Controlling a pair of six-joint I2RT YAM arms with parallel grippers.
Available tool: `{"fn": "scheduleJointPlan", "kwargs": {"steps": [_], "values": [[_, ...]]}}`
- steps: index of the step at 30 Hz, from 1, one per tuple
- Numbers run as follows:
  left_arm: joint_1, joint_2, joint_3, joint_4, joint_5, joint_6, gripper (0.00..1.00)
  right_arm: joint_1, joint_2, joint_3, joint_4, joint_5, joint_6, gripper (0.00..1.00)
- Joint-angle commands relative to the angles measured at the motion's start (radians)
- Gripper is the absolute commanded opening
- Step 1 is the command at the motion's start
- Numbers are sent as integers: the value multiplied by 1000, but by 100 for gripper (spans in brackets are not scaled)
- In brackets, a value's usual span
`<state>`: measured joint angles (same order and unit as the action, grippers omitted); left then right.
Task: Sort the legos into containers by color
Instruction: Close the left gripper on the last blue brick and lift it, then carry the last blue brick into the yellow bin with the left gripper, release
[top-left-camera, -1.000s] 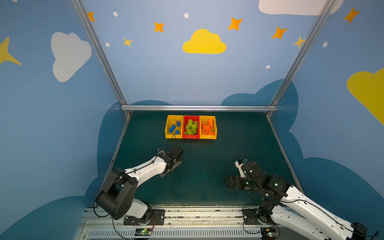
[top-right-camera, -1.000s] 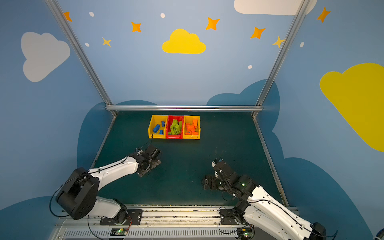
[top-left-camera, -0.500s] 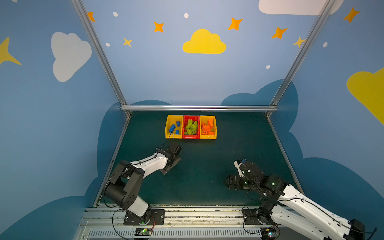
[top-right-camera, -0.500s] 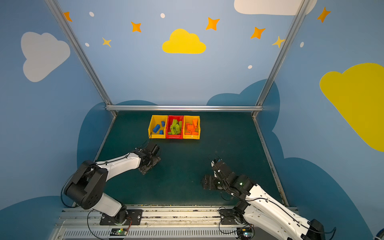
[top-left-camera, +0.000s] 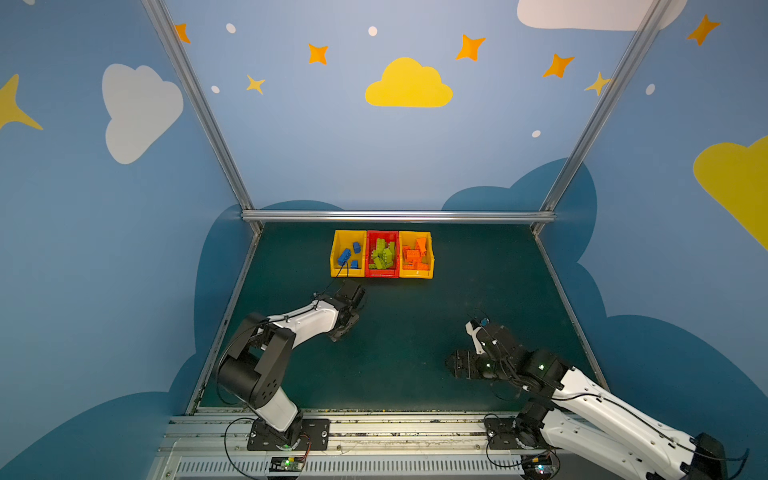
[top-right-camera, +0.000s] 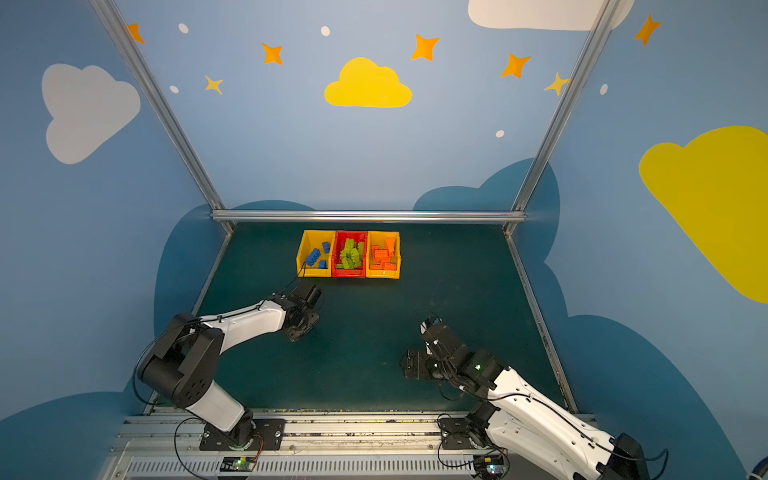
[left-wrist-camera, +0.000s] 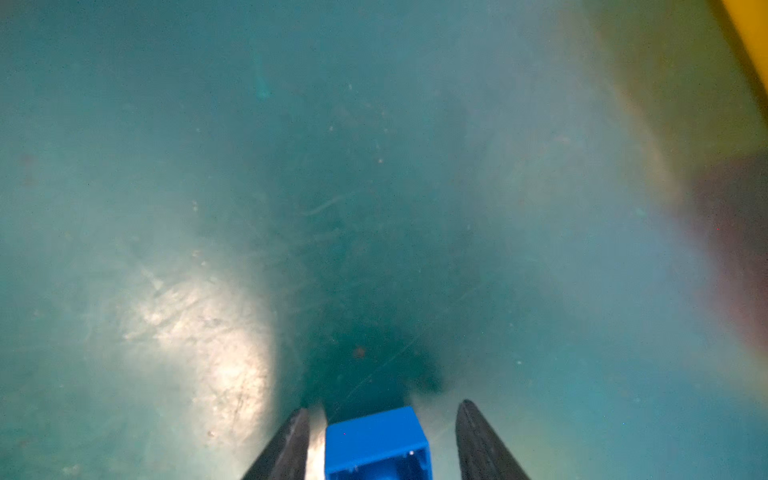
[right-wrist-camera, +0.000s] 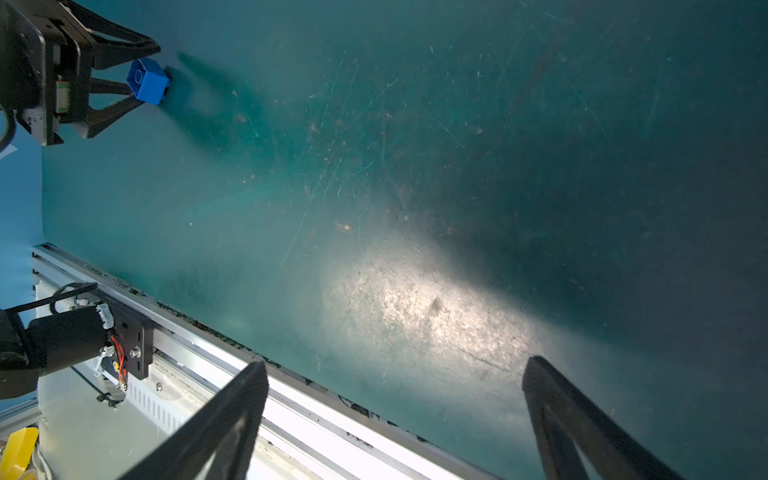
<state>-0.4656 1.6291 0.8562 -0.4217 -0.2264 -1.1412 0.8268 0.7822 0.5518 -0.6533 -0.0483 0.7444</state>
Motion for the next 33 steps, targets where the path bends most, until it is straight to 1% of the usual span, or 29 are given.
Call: {"fn": "scheduleJointPlan", "kwargs": {"steps": [1,6,7,10,16,19,24,27,31,33], "values": [[-1,58,0,-10,52,-9,46,3,-13,-4,6,13,-4,94],[-19,79,24,-30,44,13,43,4,-28,-6,-1,23,-4,94],[-25,82,32,-38,39,18,37,4,-33,-7,-3,27,-5,93],[-37,90,52,-59,30,30,29,2,-43,-8,-9,35,-7,94],[-39,90,98,-87,26,63,28,-1,-36,1,-9,38,-25,94],[-38,90,151,-127,-4,88,28,-1,-34,15,-19,46,-30,93],[-10,105,307,-214,-78,161,28,-4,-48,48,-47,64,-35,94],[35,140,447,-258,-100,214,28,-11,-54,72,-67,86,-43,94],[88,217,638,-280,-103,263,29,-28,-44,110,-83,97,-57,94],[105,280,756,-291,-102,291,30,-40,-28,115,-90,92,-66,94]]}}
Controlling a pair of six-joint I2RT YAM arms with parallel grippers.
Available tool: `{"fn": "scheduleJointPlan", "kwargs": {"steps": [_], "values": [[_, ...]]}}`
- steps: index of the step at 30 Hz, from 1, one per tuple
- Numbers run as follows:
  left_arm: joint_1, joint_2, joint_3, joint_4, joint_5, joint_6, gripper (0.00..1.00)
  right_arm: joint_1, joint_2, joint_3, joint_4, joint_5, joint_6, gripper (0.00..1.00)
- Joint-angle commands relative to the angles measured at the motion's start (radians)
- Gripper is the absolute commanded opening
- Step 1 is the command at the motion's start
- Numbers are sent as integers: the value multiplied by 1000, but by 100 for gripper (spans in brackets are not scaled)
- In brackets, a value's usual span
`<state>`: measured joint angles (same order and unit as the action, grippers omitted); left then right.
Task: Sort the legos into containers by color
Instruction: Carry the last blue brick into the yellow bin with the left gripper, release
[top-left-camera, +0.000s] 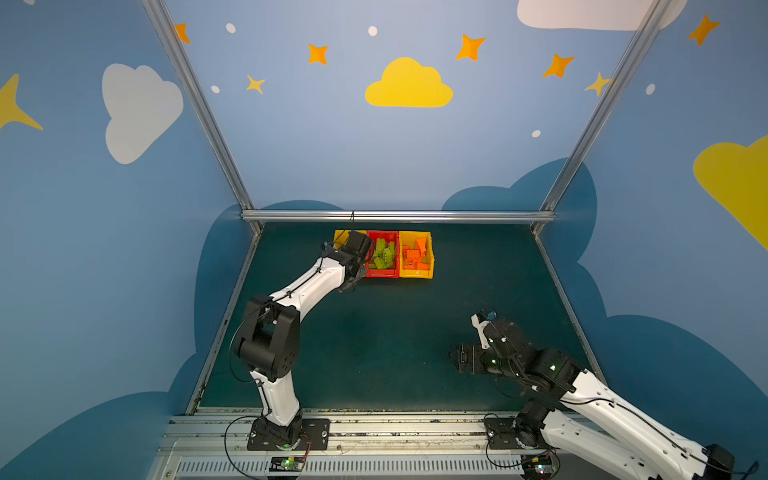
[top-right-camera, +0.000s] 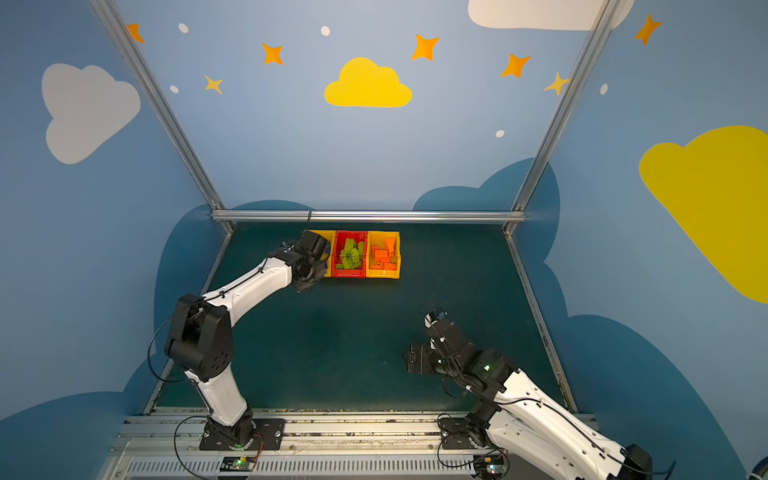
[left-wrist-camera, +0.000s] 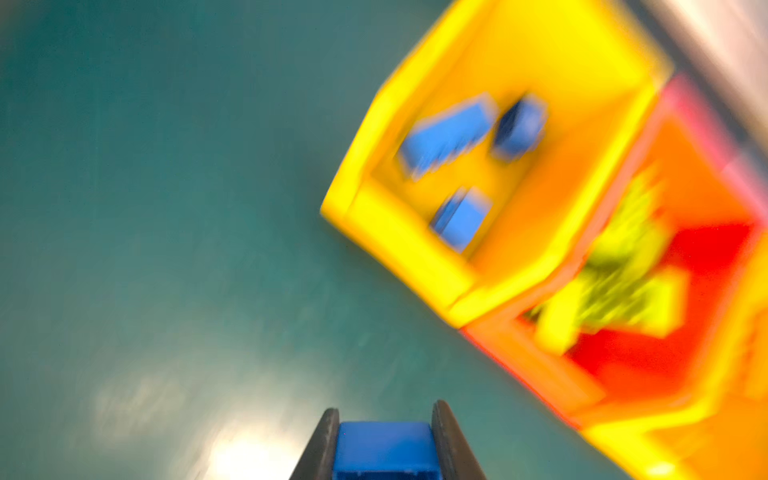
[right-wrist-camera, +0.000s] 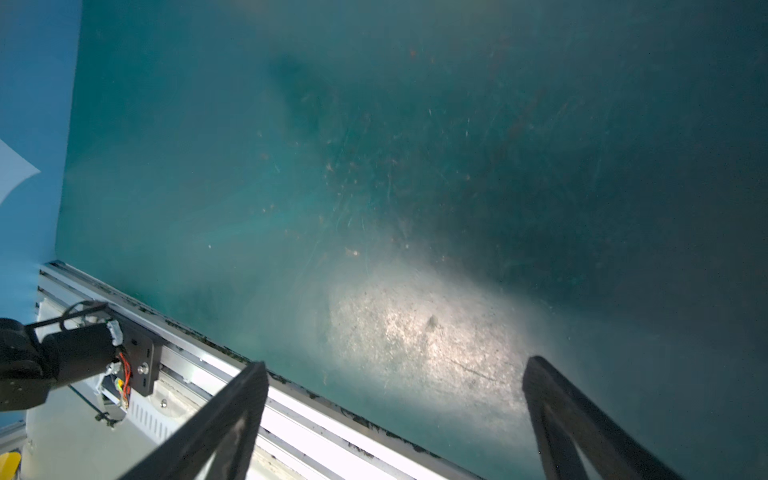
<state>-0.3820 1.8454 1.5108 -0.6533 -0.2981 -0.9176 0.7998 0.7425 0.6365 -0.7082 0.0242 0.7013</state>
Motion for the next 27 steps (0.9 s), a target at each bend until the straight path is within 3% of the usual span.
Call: {"fn": "scheduleJointPlan", "kwargs": {"steps": [1,8,13,17,21,24,27], "values": [[29,96,156,-70,-31,77,30,-18,18,63,-41,17,-28,94],[59,361,575,-184,-2,130,32,-45,61,121,-90,13,-50,93],[79,539,880,-321,-37,170,66,-46,36,139,-125,17,-32,93],[93,590,992,-385,-45,184,71,-47,7,149,-159,23,-12,93],[88,476,819,-324,-45,184,73,-47,-11,172,-200,44,-1,93],[74,281,506,-156,-29,182,75,-45,-29,182,-217,60,7,94],[61,51,161,37,6,200,84,-46,-38,180,-231,82,12,94]]}}
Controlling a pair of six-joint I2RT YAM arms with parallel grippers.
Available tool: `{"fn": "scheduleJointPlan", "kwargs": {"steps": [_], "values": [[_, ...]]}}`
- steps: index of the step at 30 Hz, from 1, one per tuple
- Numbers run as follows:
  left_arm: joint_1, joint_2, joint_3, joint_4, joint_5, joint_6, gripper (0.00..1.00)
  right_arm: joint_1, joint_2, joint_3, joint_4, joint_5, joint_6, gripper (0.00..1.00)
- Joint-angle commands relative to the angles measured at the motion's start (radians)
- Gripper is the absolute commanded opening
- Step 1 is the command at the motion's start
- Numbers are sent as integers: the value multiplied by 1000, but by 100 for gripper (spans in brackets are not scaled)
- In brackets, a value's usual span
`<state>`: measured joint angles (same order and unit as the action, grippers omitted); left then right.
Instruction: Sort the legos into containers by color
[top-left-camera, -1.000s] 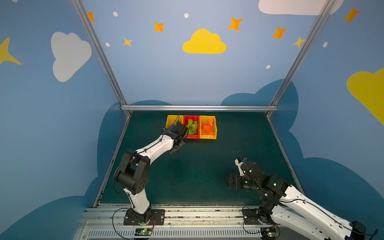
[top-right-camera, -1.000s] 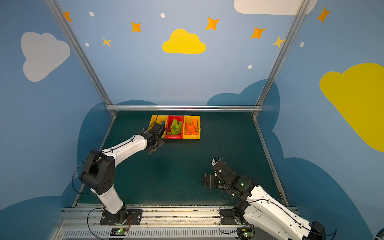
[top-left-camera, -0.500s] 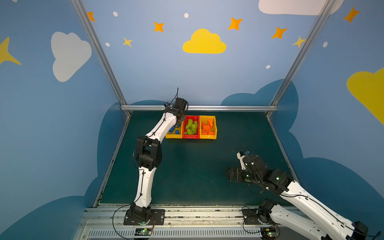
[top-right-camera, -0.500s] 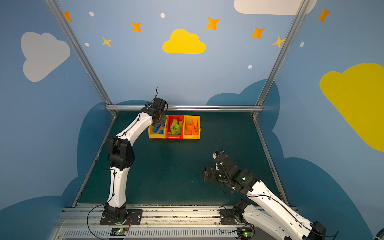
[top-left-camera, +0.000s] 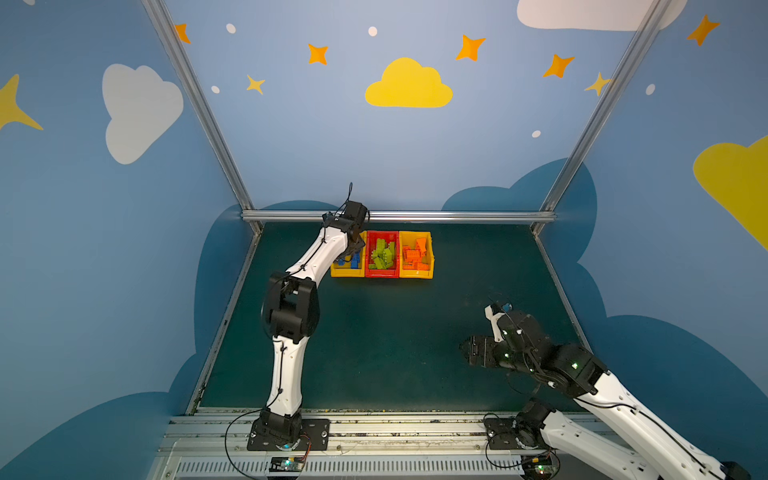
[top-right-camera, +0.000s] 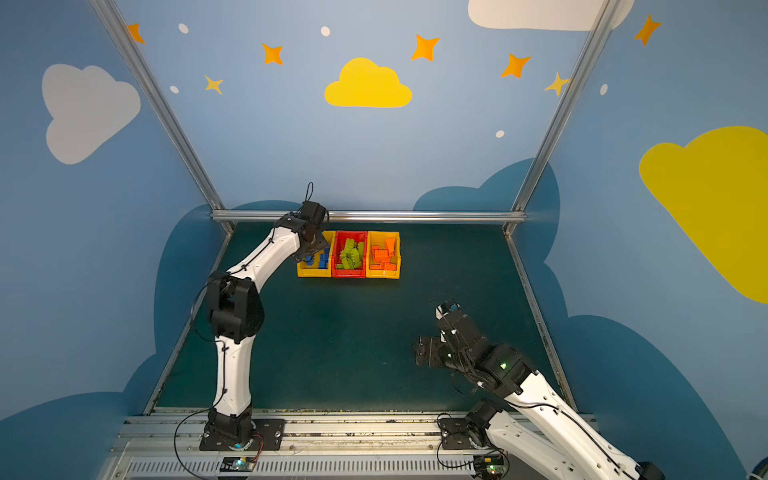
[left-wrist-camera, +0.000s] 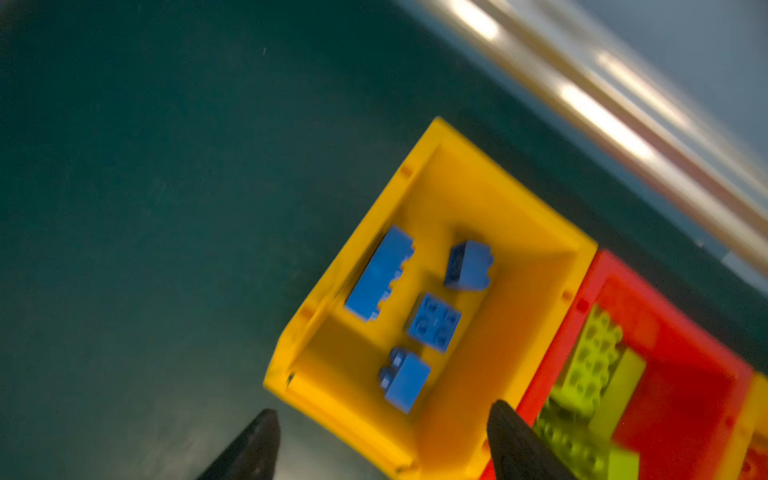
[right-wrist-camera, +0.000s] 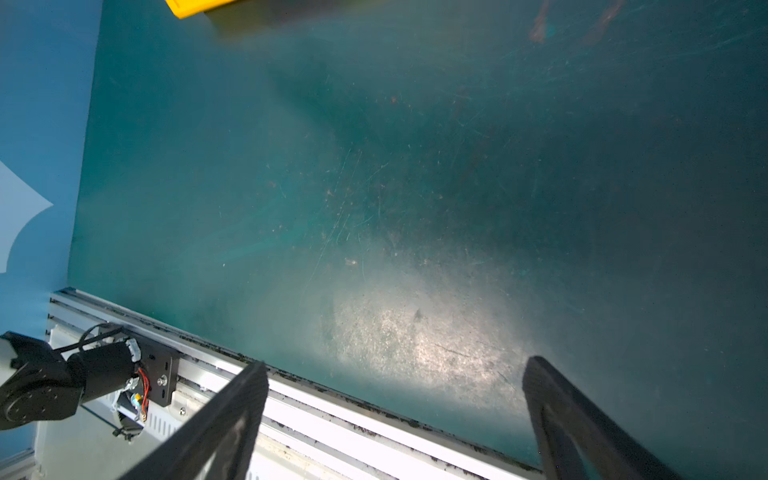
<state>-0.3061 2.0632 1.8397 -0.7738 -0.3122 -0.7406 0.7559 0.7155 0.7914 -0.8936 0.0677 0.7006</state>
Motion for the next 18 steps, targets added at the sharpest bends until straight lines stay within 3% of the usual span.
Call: {"fn": "scheduleJointPlan", "kwargs": {"steps": [1,4,7,10,18], "values": [[-21,-241,-279,219,22,37,90,-2,-11,23,-53,47,11,94],[-43,-428,-544,338,6,115,100,-4,-17,11,-56,88,-18,93],[-59,-575,-731,426,-20,235,100,-4,-28,-8,-24,166,-61,94],[-72,-673,-846,463,-105,328,100,-8,-37,-30,72,246,-146,94],[-78,-822,-1146,712,-169,502,100,-37,-29,-169,464,404,-442,96]]}}
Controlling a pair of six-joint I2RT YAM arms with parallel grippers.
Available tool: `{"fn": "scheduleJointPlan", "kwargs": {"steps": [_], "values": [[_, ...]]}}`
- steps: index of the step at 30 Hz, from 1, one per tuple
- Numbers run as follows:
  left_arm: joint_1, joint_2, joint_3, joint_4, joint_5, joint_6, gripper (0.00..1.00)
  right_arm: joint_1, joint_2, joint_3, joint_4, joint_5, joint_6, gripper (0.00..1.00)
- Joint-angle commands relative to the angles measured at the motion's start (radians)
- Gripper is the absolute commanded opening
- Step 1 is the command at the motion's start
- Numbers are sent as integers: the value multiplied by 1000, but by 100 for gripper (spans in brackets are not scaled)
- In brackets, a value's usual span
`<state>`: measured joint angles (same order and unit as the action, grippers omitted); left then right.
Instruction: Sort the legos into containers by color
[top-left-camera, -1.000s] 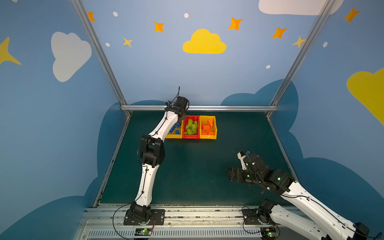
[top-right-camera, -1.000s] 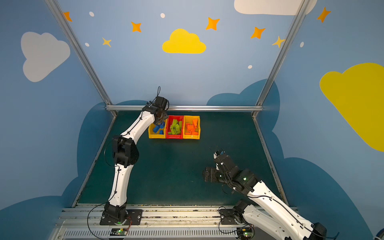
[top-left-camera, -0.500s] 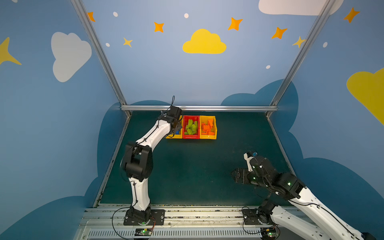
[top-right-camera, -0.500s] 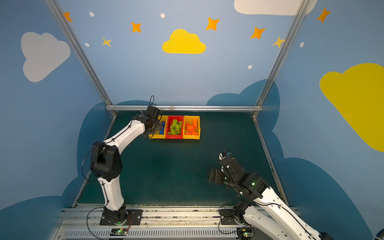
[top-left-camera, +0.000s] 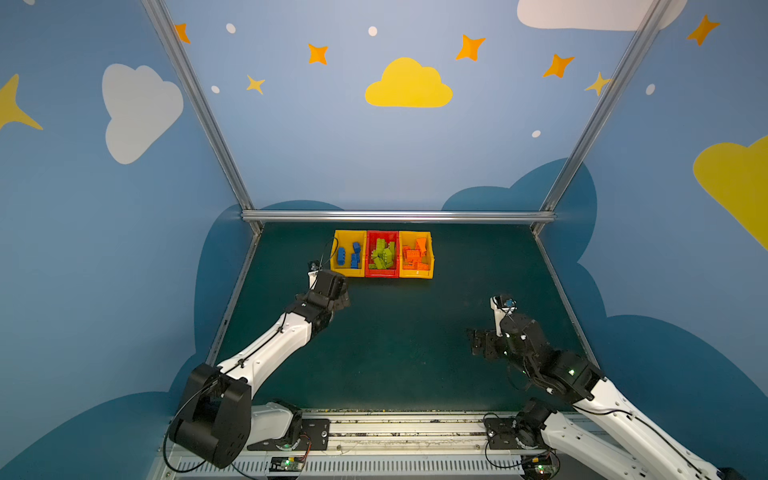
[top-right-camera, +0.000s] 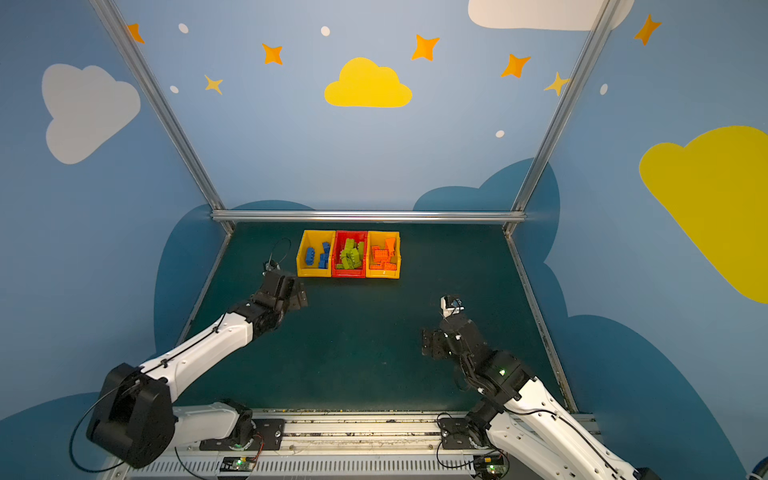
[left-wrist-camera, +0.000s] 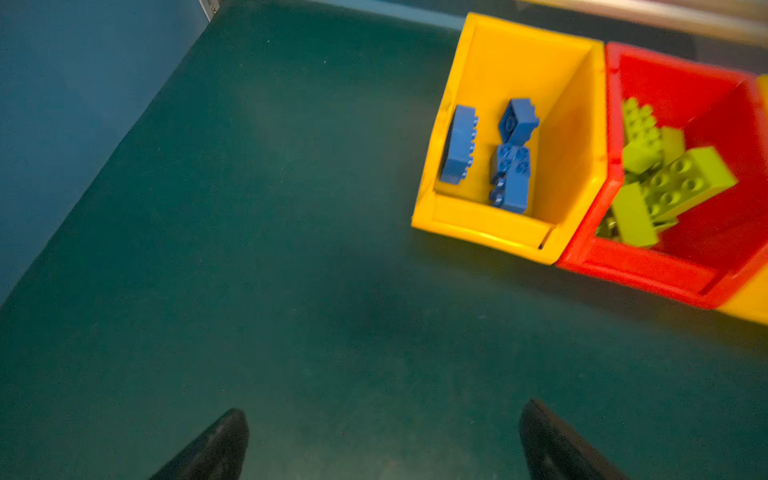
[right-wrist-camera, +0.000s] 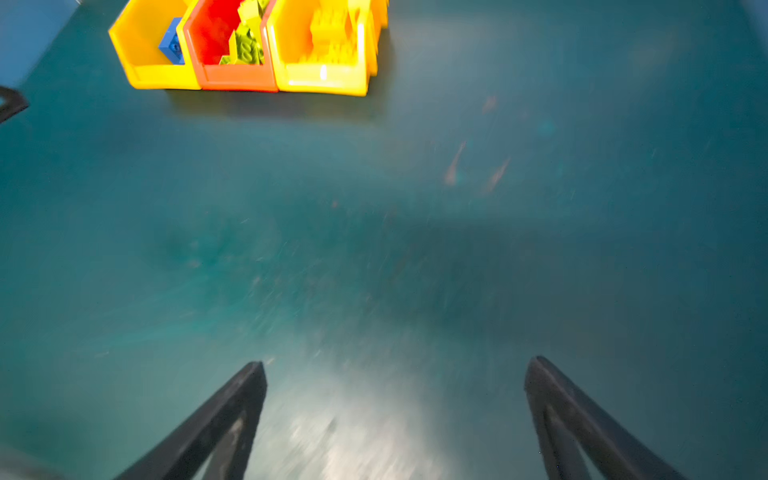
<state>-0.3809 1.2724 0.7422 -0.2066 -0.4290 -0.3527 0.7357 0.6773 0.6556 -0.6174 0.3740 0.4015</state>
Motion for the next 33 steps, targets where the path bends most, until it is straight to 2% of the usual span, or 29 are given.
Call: {"fn": "scheduleJointPlan", "kwargs": {"steps": [1,5,10,13,16,19,20,22,25,31,33], "values": [[-1,-42,-76,192,-67,146,100,-34,21,-47,234,113,-170,96],[6,-50,-145,359,-144,229,100,-165,93,-89,391,66,-233,97],[62,-13,-142,422,-107,245,100,-341,202,-113,551,-60,-297,97],[69,-1,-163,482,-113,277,100,-397,275,-117,608,-99,-365,97],[78,-2,-222,605,-133,314,100,-467,345,-116,647,-140,-377,97],[124,16,-273,708,-145,296,100,-536,403,-151,751,-182,-373,97],[140,23,-255,667,-152,271,100,-553,419,-167,792,-199,-384,97],[174,34,-250,667,-121,274,100,-589,451,-197,889,-215,-391,97],[209,54,-279,756,-99,310,100,-626,509,-225,1031,-241,-374,97],[300,181,-349,959,59,281,100,-656,708,-231,1258,-304,-392,97],[324,221,-310,918,118,279,100,-658,707,-212,1216,-368,-443,97]]}}
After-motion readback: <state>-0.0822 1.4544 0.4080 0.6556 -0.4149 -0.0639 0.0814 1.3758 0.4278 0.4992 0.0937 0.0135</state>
